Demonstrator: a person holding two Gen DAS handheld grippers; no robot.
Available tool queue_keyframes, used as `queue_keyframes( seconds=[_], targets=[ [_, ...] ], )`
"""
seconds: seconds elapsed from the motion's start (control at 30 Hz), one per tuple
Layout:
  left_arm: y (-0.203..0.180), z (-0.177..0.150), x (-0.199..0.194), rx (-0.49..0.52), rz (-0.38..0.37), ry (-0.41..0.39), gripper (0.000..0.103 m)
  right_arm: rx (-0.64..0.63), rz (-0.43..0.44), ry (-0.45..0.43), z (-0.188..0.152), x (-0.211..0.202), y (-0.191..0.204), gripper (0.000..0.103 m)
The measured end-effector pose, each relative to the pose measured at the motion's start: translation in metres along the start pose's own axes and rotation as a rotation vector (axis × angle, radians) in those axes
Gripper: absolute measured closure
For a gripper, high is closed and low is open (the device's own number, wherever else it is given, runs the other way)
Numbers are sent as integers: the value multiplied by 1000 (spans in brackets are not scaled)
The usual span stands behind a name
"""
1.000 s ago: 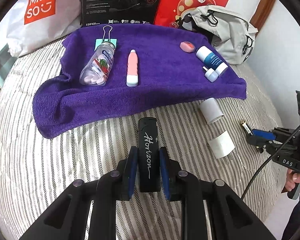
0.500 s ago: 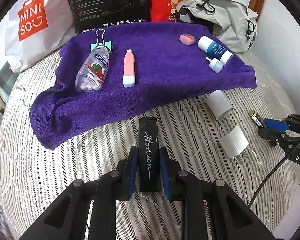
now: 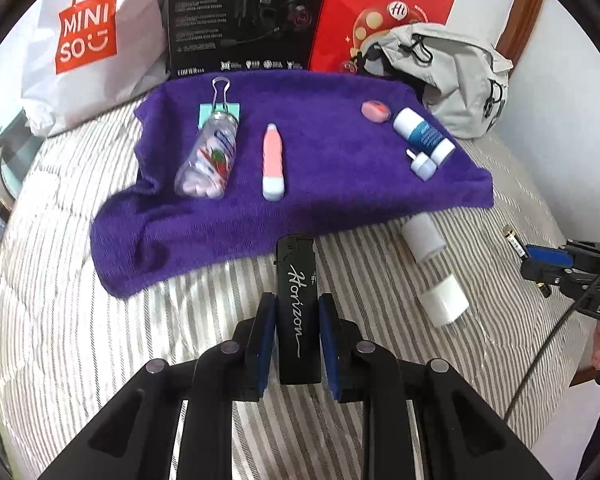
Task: Organize rigid objects
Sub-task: 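Lift the Grand Reserve bottle with the right gripper while the left holds the Horizon case, then place the Horizon case by the pink tube with the left while the right sets the bottle down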
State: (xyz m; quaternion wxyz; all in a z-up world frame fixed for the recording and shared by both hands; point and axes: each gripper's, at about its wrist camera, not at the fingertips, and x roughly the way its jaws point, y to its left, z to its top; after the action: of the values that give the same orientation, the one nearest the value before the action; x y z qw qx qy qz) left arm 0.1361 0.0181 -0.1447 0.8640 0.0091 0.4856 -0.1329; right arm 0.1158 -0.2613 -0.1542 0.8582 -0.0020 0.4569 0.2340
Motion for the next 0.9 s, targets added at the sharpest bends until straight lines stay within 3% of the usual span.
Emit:
queue_keyframes(
  seconds=[0.1, 0.4, 0.7, 0.9],
  targets=[
    [3, 10, -3, -10, -29, -11, 82, -24, 11, -11, 16, 0, 2, 79],
    [5, 43, -5, 14, -16, -41, 82, -59, 23, -44, 72, 17, -1, 79],
    [20, 59, 4, -15, -20, -38, 82, -68, -7, -22, 139, 72, -12, 79],
    [21, 68, 17, -15, -29, -24, 82, -105, -42, 29, 164, 110, -12, 79]
  ],
)
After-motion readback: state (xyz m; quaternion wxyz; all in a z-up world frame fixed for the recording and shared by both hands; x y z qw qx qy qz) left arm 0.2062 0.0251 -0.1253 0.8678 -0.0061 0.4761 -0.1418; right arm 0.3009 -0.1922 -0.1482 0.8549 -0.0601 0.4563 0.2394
